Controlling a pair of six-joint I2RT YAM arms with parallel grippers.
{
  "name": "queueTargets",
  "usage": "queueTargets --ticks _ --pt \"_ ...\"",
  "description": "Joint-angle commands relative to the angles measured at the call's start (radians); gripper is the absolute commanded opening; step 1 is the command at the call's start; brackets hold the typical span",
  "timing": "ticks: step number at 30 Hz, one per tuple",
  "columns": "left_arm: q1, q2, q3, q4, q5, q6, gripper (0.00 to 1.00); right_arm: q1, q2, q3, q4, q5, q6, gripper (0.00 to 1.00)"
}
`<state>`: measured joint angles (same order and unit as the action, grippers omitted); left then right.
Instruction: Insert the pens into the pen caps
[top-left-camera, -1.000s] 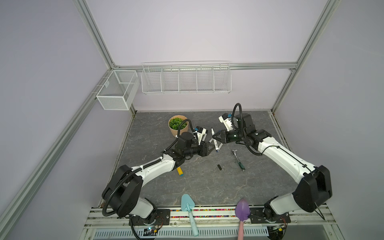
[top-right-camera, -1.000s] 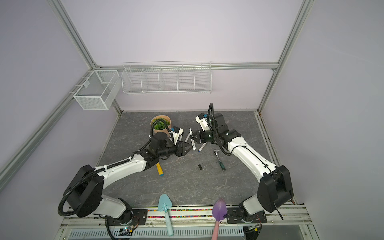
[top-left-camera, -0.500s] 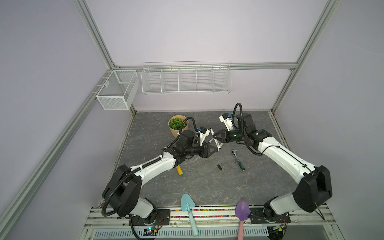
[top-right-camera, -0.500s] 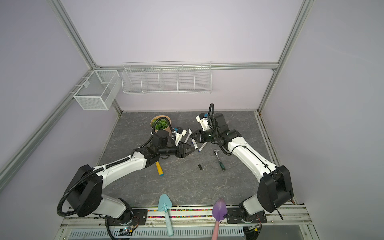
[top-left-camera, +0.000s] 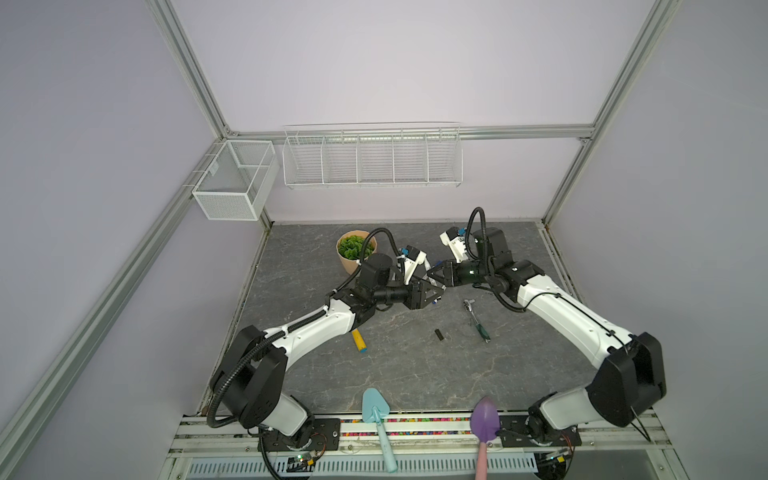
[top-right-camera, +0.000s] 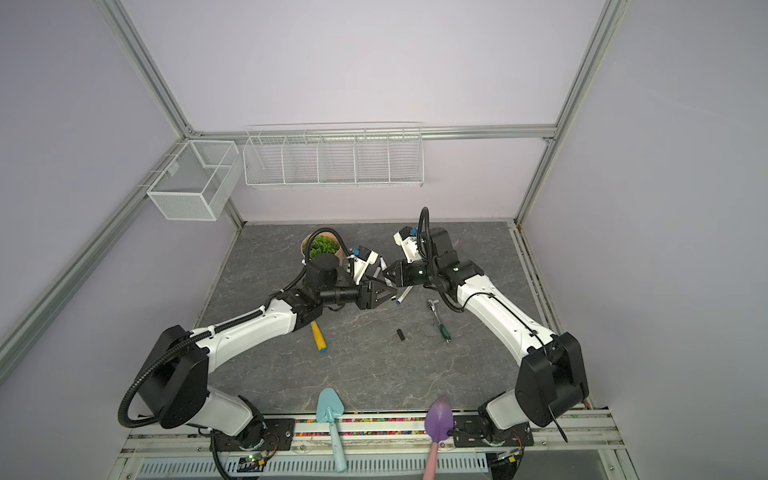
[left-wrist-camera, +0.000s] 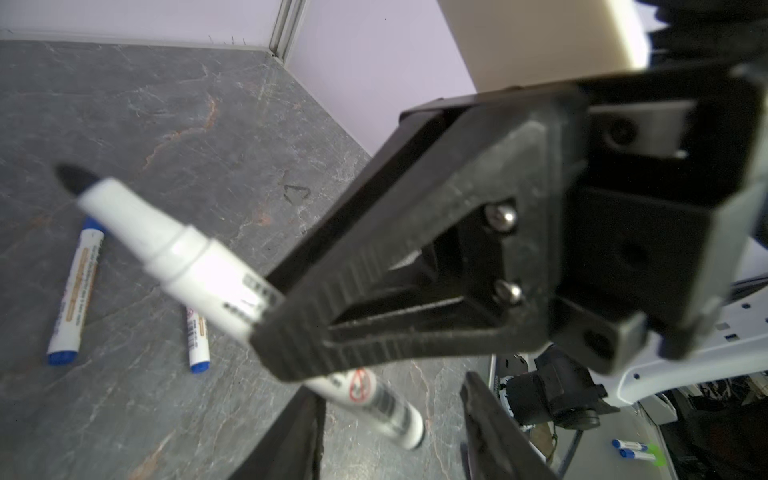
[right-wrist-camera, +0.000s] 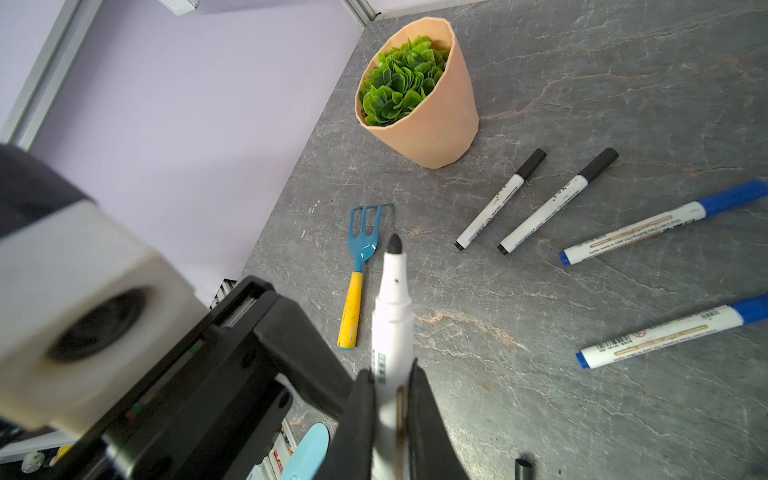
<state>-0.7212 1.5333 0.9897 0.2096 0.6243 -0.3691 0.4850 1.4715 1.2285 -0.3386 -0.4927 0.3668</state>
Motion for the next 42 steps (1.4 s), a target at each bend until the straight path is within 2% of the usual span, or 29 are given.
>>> queueTargets --ticks 1,7,13,17,19,20,22,24,27,31,39,42 --pt "-0.004 0.059 0.039 0.052 -0.037 -0.015 0.49 -0.003 -0.041 -0.012 0.022 0.007 0.012 0.07" --pt "-0.004 0.103 0.057 0.094 -0.038 -0.045 0.32 -0.005 -0.064 -0.023 0.043 0.015 0.032 0.07" --pt "-0.004 0.086 0.034 0.129 -0.045 -0.064 0.0 -0.014 -0.07 -0.053 0.058 0.015 0.053 0.07" --pt "-0.004 0.06 0.006 0.098 -0.078 -0.054 0.0 -0.027 -0.073 -0.073 0.044 0.025 0.055 0.09" --pt "-0.003 0.045 -0.003 0.046 -0.147 -0.047 0.0 -0.027 -0.074 -0.081 0.005 0.044 0.035 0.25" --pt "-0.003 0.036 -0.01 0.014 -0.208 -0.045 0.0 -0.021 -0.076 -0.085 -0.029 0.072 0.018 0.33" --pt "-0.003 0.014 -0.028 -0.038 -0.343 -0.042 0.0 -0.008 -0.083 -0.113 -0.077 0.144 -0.016 0.41" --pt "-0.003 -0.013 -0.052 -0.077 -0.498 -0.041 0.0 0.011 -0.074 -0.144 -0.136 0.224 -0.054 0.43" --pt "-0.002 -0.047 -0.09 -0.088 -0.632 -0.046 0.0 0.074 -0.013 -0.165 -0.232 0.338 -0.126 0.44" --pt "-0.001 -0.072 -0.109 -0.086 -0.659 -0.044 0.0 0.192 0.11 -0.16 -0.327 0.477 -0.2 0.44" --pt "-0.001 -0.053 -0.099 -0.079 -0.673 -0.029 0.0 0.275 0.234 -0.158 -0.381 0.501 -0.226 0.46" --pt "-0.001 -0.044 -0.08 -0.096 -0.663 -0.013 0.0 0.299 0.273 -0.171 -0.396 0.544 -0.224 0.46"
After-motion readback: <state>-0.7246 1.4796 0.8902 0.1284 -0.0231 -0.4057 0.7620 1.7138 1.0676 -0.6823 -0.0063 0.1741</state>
